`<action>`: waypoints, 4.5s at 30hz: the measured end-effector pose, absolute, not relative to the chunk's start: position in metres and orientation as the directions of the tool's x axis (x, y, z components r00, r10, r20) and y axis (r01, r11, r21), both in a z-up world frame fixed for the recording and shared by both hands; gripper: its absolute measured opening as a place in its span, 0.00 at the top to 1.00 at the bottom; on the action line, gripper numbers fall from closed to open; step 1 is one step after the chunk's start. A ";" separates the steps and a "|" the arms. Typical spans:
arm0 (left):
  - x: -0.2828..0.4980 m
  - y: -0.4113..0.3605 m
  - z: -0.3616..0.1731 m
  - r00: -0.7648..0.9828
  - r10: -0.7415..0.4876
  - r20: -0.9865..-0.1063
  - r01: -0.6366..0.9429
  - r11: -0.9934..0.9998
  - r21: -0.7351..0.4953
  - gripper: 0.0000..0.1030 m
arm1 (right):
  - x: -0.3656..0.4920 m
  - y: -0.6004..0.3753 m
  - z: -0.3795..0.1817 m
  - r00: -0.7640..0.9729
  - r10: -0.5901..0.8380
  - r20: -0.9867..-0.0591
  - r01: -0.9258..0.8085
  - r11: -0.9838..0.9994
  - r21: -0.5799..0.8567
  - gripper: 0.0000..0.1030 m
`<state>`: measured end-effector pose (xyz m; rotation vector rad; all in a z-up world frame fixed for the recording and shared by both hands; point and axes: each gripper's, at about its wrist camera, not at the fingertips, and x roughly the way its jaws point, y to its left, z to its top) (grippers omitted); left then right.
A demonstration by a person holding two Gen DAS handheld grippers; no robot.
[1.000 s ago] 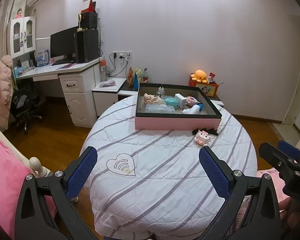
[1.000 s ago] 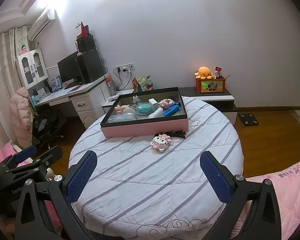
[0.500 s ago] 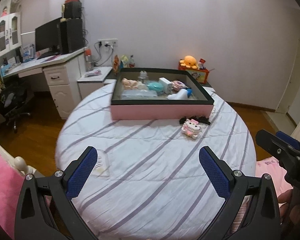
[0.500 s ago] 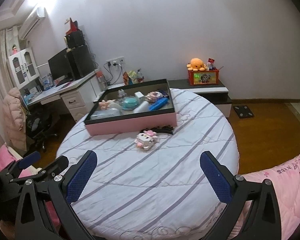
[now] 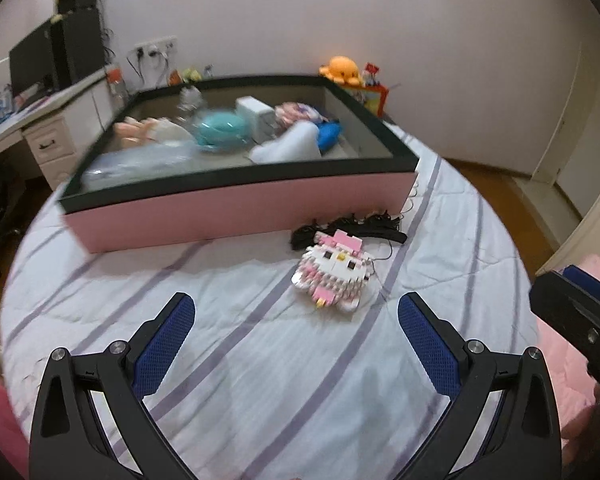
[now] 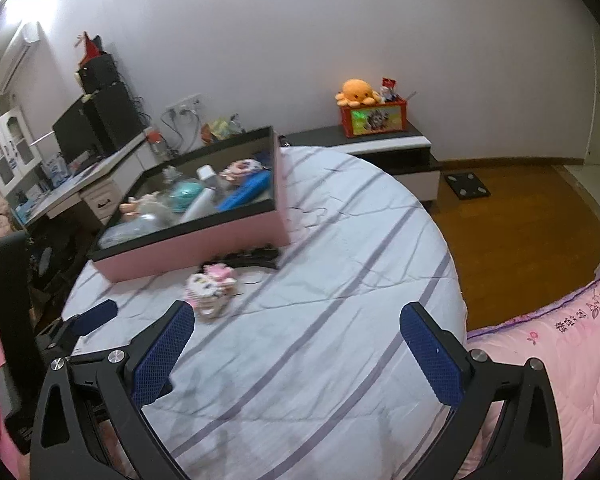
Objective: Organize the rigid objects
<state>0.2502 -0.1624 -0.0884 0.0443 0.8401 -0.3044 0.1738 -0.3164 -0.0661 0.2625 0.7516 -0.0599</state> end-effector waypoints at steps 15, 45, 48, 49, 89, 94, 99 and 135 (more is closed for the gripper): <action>0.291 -0.173 -0.113 0.589 -0.255 -0.767 0.289 0.952 -0.095 0.44 | 0.217 -0.322 -0.090 0.695 0.063 -0.716 0.139 0.966 0.220 0.00; 0.276 -0.081 -0.107 0.643 -0.187 -0.743 0.174 0.980 -0.097 0.53 | 0.299 -0.231 -0.130 0.572 -0.017 -0.820 0.084 0.996 0.038 0.00; 0.275 -0.079 -0.107 0.643 -0.191 -0.741 0.174 0.980 -0.101 0.53 | 0.298 -0.225 -0.133 0.578 -0.058 -0.814 0.084 0.996 -0.011 0.01; 0.275 -0.079 -0.107 0.644 -0.192 -0.741 0.174 0.979 -0.102 0.53 | 0.297 -0.225 -0.132 0.583 -0.056 -0.810 0.082 0.997 -0.010 0.05; 0.373 -0.057 0.029 0.817 -0.189 -0.544 0.164 0.982 -0.095 0.53 | 0.352 -0.222 0.007 0.781 0.148 -0.607 -0.085 0.988 0.130 0.05; 0.398 -0.065 0.006 0.786 -0.185 -0.590 0.163 0.982 -0.090 0.53 | 0.373 -0.223 -0.014 0.755 0.146 -0.639 -0.076 0.988 0.136 0.05; 0.417 -0.071 -0.019 0.747 -0.179 -0.641 0.164 0.983 -0.083 0.53 | 0.388 -0.228 -0.037 0.721 0.149 -0.677 -0.065 0.987 0.147 0.05; 0.289 -0.028 0.034 0.835 -0.060 -0.547 0.061 0.998 -0.017 0.00 | 0.290 -0.231 -0.004 0.768 0.163 -0.620 -0.036 0.976 0.212 0.00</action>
